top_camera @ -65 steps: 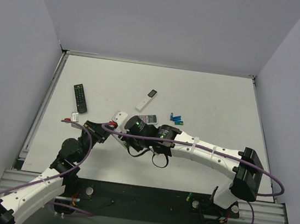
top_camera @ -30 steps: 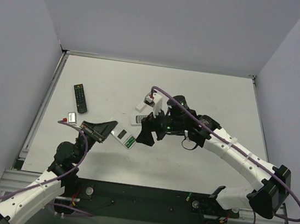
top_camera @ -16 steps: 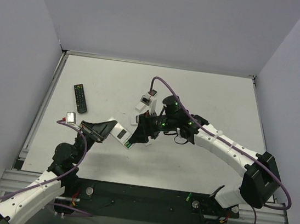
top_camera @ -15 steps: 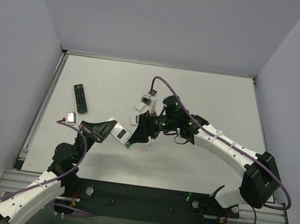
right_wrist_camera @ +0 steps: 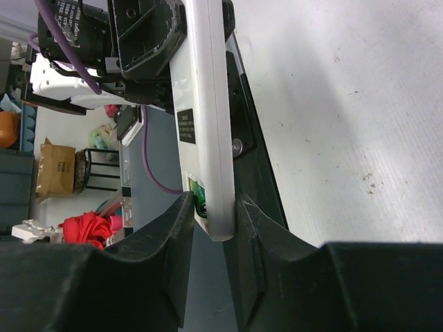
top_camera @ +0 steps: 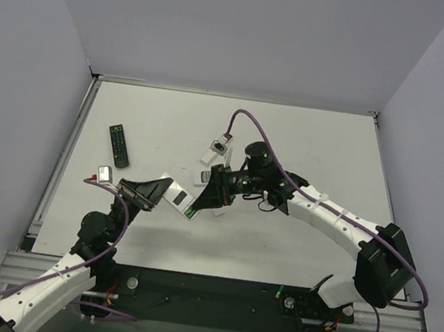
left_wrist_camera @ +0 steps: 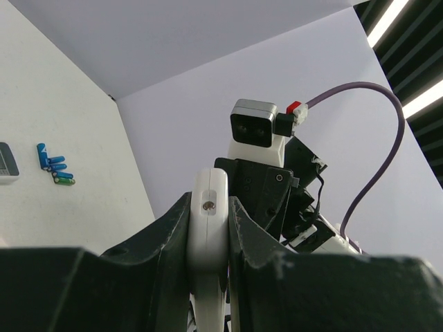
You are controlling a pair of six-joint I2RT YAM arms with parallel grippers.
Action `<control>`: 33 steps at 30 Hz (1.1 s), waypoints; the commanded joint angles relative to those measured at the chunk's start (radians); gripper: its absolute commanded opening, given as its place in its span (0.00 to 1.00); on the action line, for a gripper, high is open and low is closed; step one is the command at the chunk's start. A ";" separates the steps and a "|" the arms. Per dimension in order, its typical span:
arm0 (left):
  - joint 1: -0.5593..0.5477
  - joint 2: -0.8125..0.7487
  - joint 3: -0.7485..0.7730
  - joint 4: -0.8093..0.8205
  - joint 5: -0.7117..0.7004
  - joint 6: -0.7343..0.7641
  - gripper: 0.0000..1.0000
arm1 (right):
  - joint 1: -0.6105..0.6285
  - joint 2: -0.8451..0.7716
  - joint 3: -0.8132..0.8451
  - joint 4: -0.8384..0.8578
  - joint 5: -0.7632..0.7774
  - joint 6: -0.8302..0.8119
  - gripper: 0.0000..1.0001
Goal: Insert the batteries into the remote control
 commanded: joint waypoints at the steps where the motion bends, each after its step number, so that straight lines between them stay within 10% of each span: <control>1: -0.005 0.005 -0.145 0.126 0.012 -0.009 0.00 | -0.008 0.029 -0.013 0.081 -0.030 0.030 0.21; 27: -0.012 0.095 -0.125 0.261 0.022 0.023 0.00 | 0.032 0.071 -0.047 0.211 0.034 0.115 0.00; 33: -0.012 0.020 -0.130 0.134 0.022 0.018 0.49 | 0.019 0.029 -0.057 0.255 0.026 0.107 0.00</control>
